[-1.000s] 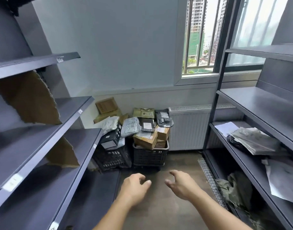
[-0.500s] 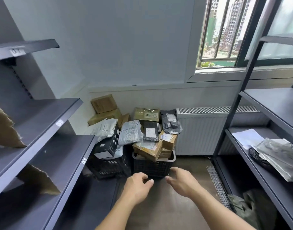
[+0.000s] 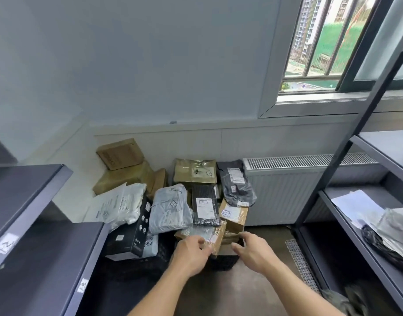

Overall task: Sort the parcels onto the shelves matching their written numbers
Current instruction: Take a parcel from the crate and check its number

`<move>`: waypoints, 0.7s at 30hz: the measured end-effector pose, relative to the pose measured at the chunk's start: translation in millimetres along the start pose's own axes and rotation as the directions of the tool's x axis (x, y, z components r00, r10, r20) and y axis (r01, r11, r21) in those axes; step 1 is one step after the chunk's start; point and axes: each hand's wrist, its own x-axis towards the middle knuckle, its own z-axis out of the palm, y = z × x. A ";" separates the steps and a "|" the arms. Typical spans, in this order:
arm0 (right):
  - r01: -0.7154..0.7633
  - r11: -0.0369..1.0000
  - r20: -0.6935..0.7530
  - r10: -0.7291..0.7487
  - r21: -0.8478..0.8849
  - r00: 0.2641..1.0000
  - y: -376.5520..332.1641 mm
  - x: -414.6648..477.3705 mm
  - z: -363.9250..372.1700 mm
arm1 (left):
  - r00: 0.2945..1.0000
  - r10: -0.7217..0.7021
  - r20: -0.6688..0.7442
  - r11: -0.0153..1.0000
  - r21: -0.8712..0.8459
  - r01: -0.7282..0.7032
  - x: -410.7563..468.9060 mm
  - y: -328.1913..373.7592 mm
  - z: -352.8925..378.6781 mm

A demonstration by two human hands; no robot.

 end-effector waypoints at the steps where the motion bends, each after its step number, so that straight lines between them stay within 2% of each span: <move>1: -0.009 1.000 0.003 0.009 0.001 1.000 -1.0 11.2 0.3 | 1.000 -0.008 0.006 1.000 -0.005 0.008 10.1 0.9 -1.8; 7: -0.030 0.999 0.062 0.028 0.037 0.998 -8.1 92.9 -3.7 | 0.998 -0.055 0.016 0.998 -0.015 0.055 82.2 9.7 -12.6; 12: -0.017 1.000 0.142 0.014 0.022 0.990 -5.5 169.9 0.9 | 0.989 -0.147 0.005 0.989 -0.015 0.147 147.8 17.2 -12.0; 21: -0.116 0.993 0.281 0.107 0.013 0.954 13.2 284.6 28.6 | 0.962 -0.272 0.005 0.962 0.043 0.271 251.4 19.3 2.5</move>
